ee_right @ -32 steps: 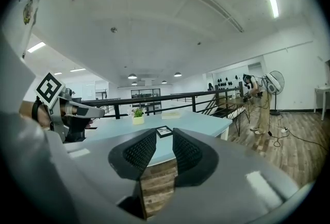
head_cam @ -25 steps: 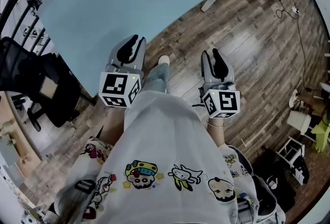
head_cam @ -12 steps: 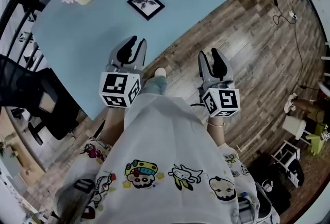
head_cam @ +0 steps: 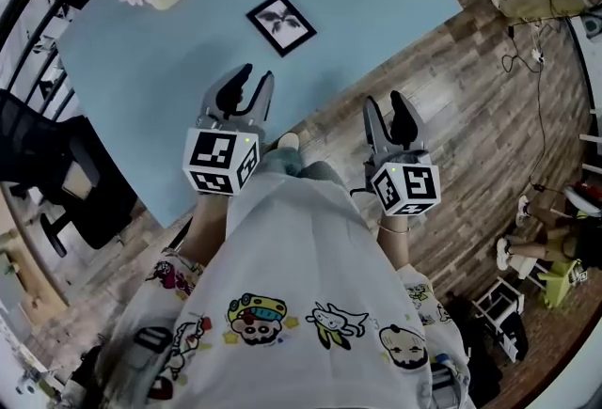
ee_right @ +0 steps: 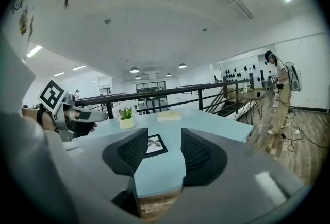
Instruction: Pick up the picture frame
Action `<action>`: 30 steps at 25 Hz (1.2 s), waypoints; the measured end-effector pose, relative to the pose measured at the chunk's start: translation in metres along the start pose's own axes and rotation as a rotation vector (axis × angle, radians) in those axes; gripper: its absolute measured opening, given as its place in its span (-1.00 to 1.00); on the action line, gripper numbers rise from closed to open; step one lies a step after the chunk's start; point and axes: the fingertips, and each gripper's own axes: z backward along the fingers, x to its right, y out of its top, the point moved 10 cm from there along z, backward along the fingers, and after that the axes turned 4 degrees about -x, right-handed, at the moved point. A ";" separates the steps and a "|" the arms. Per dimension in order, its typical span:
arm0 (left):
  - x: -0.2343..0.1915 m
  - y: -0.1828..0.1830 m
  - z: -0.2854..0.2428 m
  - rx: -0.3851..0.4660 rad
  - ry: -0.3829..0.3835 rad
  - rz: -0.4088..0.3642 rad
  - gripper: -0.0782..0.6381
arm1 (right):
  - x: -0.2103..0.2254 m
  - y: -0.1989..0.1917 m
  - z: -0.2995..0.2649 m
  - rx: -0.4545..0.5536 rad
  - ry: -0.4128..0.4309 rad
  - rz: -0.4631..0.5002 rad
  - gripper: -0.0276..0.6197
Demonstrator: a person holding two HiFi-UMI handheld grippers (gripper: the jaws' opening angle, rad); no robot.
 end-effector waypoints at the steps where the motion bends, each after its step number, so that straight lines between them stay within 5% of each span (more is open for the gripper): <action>1: -0.002 0.000 0.000 -0.004 0.005 0.003 -0.42 | 0.001 0.001 -0.004 -0.003 0.003 -0.001 -0.31; 15: -0.039 0.001 -0.009 0.012 0.220 0.111 -0.40 | 0.021 0.030 -0.107 -0.059 0.206 0.070 -0.31; 30: -0.028 0.031 -0.078 0.074 0.560 0.302 -0.35 | 0.061 0.085 -0.256 -0.147 0.661 0.185 -0.26</action>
